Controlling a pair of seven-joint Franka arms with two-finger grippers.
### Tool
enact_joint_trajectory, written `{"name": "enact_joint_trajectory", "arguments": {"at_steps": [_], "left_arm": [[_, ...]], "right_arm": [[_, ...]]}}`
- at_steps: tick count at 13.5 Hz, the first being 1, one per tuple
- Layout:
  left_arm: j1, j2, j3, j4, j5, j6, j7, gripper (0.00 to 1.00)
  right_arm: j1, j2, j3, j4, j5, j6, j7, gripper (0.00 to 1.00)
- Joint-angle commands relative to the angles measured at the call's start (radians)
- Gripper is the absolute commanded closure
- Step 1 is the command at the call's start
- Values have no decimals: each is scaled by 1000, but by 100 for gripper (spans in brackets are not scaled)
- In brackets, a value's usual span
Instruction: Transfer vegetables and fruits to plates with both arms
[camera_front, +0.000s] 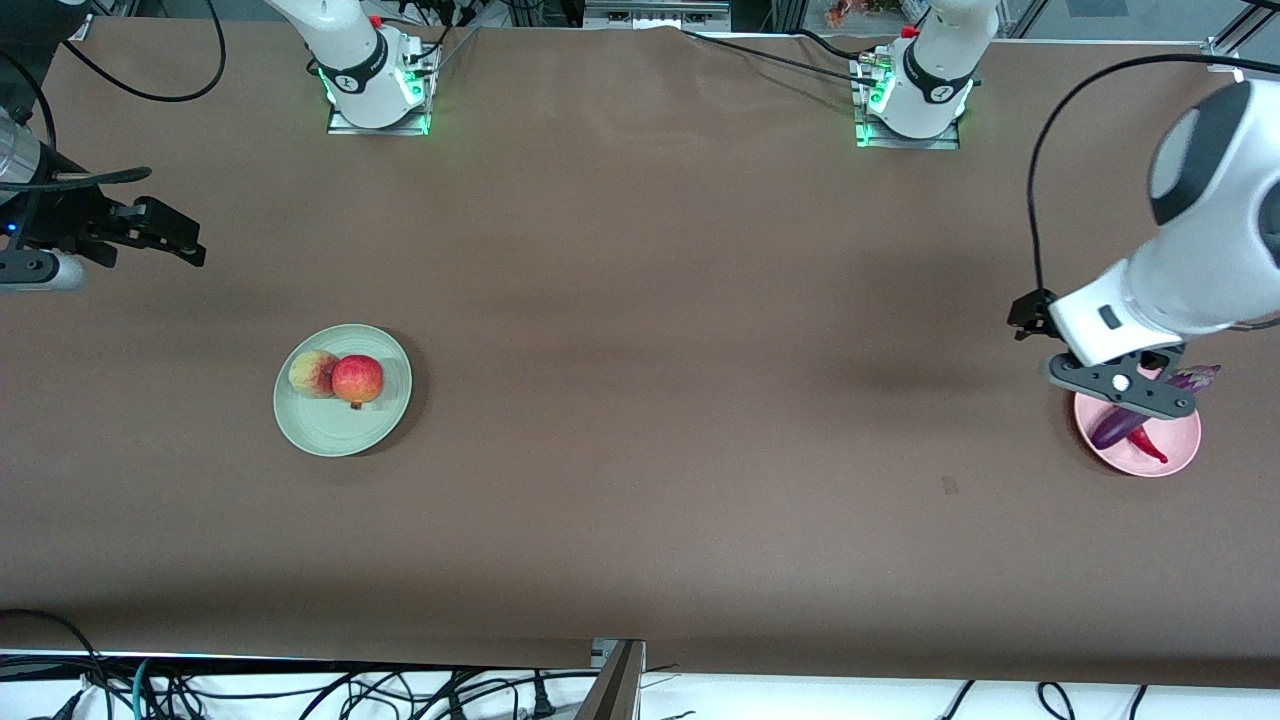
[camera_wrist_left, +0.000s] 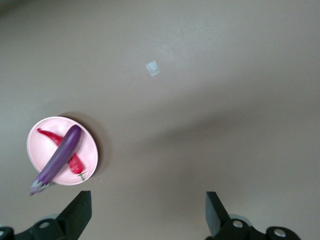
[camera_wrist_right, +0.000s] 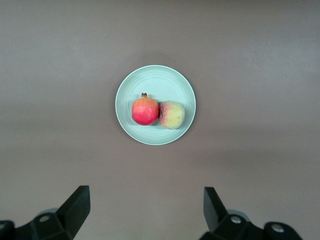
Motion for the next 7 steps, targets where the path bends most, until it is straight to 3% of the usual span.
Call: {"name": "enact_joint_trajectory", "arguments": {"at_steps": [1, 2, 4, 5, 7], "left_arm": [[-305, -98, 414, 22, -231, 0, -48, 0], [-376, -141, 535, 9, -322, 3, -98, 0], [-505, -232, 704, -97, -344, 50, -119, 0], [-538, -279, 764, -176, -352, 116, -110, 0], [-553, -387, 780, -325, -352, 240, -102, 0]], "right_arm": [[-8, 7, 9, 23, -11, -7, 1, 0], [-8, 7, 9, 22, -11, -7, 4, 0], [-8, 7, 9, 23, -11, -7, 1, 0], [-8, 6, 9, 23, -11, -7, 4, 0], [-8, 7, 9, 22, -9, -7, 4, 0]]}}
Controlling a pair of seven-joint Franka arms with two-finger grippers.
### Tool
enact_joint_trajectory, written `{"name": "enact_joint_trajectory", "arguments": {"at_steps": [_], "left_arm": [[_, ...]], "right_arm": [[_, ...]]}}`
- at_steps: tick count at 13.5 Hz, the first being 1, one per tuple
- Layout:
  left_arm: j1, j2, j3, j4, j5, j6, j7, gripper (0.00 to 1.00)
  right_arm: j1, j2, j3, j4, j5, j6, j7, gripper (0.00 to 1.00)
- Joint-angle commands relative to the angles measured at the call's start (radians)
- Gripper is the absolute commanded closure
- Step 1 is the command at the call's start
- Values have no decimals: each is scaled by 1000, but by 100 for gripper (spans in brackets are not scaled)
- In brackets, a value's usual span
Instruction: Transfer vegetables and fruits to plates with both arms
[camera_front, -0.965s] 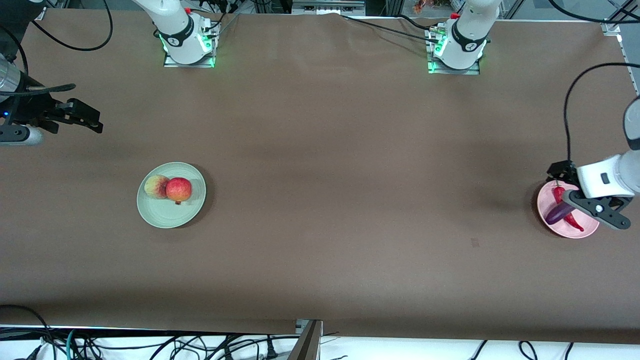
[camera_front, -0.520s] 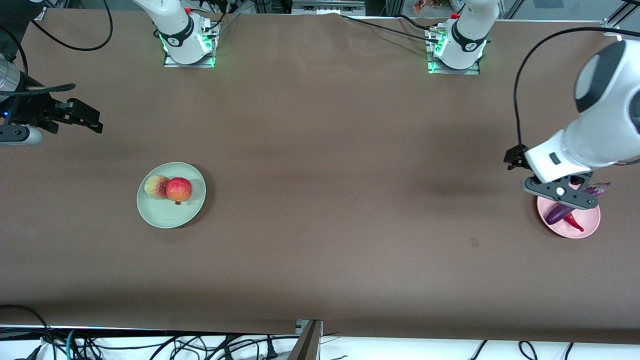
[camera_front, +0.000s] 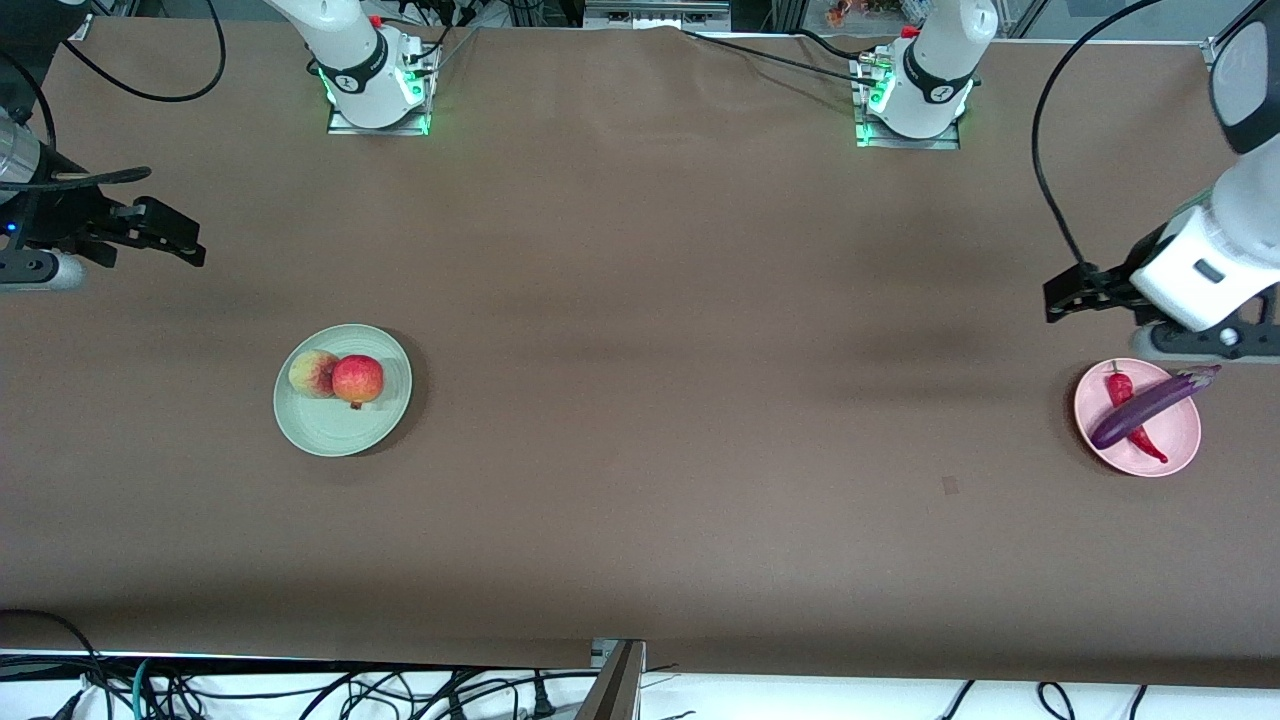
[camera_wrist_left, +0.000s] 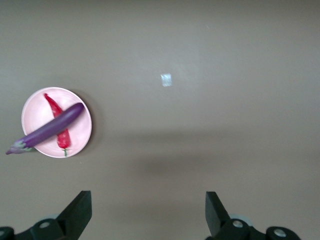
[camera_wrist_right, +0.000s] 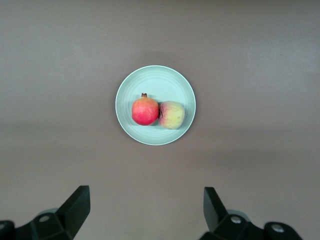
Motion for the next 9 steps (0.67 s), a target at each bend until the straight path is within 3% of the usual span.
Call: {"name": "enact_joint_trajectory", "arguments": {"at_steps": [1, 3, 5, 9], "left_arm": [[-48, -147, 32, -205, -19, 111, -7, 0], [-20, -142, 9, -204, -13, 109, 60, 0], [61, -139, -77, -204, -2, 109, 128, 0], [67, -138, -77, -205, -4, 109, 125, 0]], "right_arm": [[-8, 7, 9, 22, -9, -8, 4, 0], [-8, 7, 9, 21, -11, -8, 4, 0], [-8, 7, 9, 21, -9, -8, 4, 0], [-8, 7, 9, 21, -9, -9, 4, 0]]}}
